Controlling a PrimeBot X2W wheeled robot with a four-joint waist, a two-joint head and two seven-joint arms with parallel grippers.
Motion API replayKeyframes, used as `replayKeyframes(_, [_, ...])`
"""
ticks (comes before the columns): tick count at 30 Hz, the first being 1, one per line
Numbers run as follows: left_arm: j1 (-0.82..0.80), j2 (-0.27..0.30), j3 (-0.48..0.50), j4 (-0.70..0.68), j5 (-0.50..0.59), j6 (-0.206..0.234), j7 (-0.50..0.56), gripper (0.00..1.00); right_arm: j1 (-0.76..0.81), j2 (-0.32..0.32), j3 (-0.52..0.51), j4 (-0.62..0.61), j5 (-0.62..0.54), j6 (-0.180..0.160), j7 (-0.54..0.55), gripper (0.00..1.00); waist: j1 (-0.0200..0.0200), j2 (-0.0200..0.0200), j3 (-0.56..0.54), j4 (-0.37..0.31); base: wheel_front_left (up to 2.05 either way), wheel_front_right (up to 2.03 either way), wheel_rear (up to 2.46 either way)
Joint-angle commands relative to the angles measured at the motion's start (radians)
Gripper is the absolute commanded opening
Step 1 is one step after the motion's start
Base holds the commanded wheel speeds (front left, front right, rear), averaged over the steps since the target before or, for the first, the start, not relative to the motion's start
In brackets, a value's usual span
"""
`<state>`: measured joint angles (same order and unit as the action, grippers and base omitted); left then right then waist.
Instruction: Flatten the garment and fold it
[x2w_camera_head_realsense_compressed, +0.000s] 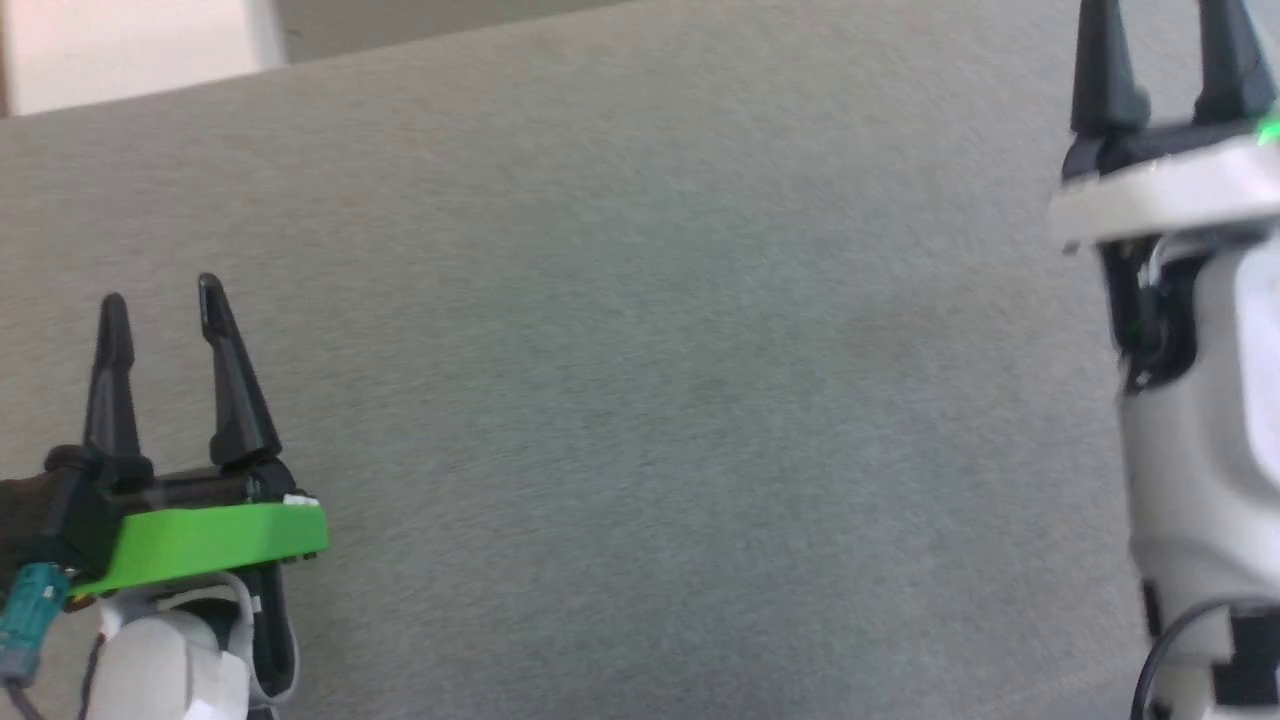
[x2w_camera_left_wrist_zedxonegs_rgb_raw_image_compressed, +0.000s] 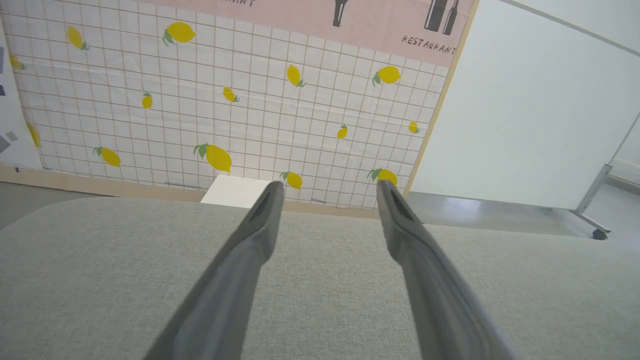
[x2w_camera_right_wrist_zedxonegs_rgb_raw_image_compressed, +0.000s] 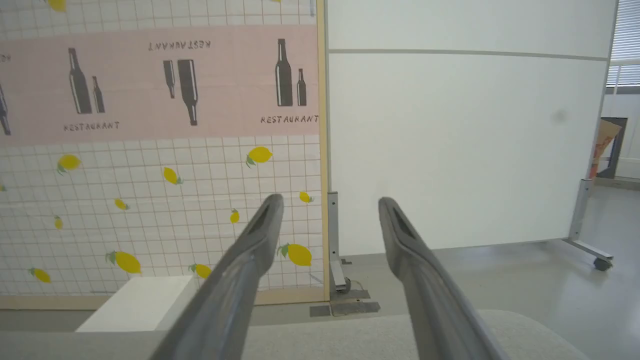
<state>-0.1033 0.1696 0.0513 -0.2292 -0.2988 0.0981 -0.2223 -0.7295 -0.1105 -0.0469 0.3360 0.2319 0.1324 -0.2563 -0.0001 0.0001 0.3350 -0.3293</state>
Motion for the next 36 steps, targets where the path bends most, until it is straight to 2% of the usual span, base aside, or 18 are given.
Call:
replayKeyframes(1, [-0.005,-0.006,-0.003,0.013,-0.004,-0.001,-0.009,1.0,0.046,0.021,-0.017,-0.043,-0.003,-0.002,-0.005,1.0,0.0001,-0.0001,-0.106,0.118,0.0,0.0,0.0])
replayKeyframes(6, [-0.016,-0.038,-0.028,0.075,0.008,0.01,-0.024,1.0,0.217,0.058,-0.046,-0.209,-0.02,-0.002,-0.005,1.0,0.0001,-0.0001,-0.168,0.204,0.0,0.0,0.0])
replayKeyframes(10, [-0.018,-0.057,-0.043,0.118,0.018,0.018,-0.031,1.0,0.334,0.06,-0.03,-0.265,0.04,-0.002,-0.005,1.0,0.0001,-0.0001,-0.21,0.247,0.0,0.0,0.0])
replayKeyframes(14, [-0.006,-0.072,-0.057,0.155,0.028,0.026,-0.035,1.0,0.433,0.06,0.031,-0.262,0.051,-0.002,-0.005,1.0,0.0001,-0.0001,-0.241,0.271,0.0,0.0,0.0])
replayKeyframes(24, [0.059,-0.081,-0.113,0.247,0.072,0.028,-0.038,1.0,0.589,0.06,0.081,-0.259,0.011,-0.002,-0.005,1.0,0.0001,-0.0001,-0.285,0.295,0.0,0.0,0.0])
replayKeyframes(36, [0.105,-0.096,-0.149,0.306,0.073,0.017,-0.039,1.0,0.685,0.06,0.055,-0.218,0.008,-0.002,-0.005,1.0,0.0001,-0.0001,-0.297,0.307,0.0,0.0,0.0])
